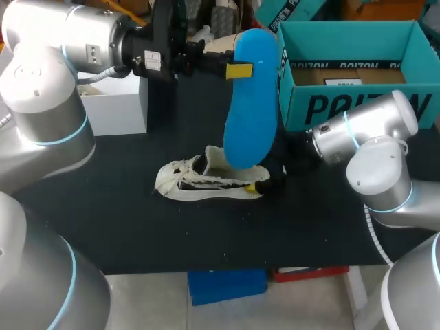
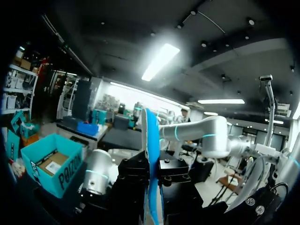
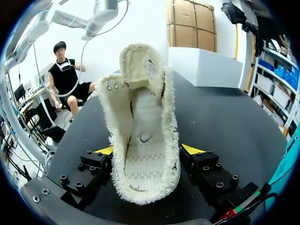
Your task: Take the shoe out of the shoebox, open the shoe tongue, remove and reinsert the insole, then place the shoe into the shoebox
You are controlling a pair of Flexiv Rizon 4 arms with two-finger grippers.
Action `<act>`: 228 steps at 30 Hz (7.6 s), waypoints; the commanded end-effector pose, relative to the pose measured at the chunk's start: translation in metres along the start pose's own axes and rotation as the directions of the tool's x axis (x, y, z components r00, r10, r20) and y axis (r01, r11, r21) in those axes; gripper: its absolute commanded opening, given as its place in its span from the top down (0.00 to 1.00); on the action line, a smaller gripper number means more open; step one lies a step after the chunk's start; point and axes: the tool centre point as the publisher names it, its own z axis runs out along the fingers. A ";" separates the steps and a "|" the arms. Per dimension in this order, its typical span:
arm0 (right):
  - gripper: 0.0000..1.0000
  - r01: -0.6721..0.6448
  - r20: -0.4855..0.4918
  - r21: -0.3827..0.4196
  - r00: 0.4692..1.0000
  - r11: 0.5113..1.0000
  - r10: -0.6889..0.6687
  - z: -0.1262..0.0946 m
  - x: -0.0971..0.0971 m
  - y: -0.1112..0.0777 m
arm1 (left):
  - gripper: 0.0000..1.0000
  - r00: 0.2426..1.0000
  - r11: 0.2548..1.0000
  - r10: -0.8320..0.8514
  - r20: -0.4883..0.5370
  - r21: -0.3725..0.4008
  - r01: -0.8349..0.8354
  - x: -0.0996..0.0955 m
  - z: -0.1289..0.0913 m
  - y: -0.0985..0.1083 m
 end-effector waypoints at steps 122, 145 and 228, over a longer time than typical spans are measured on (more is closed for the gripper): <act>0.00 0.196 -0.082 0.598 0.979 0.777 -0.184 -0.007 0.004 -0.006 | 1.00 0.995 0.988 -0.051 -0.090 0.142 0.063 0.081 0.029 -0.072; 0.00 0.192 -0.100 0.179 0.979 0.965 -0.177 0.010 -0.003 -0.003 | 1.00 0.995 0.988 -0.051 -0.090 0.142 0.063 0.081 0.029 -0.072; 0.00 0.001 -0.002 0.892 1.000 0.452 0.000 -0.052 -0.036 0.045 | 1.00 0.995 0.988 -0.051 -0.090 0.142 0.063 0.081 0.029 -0.072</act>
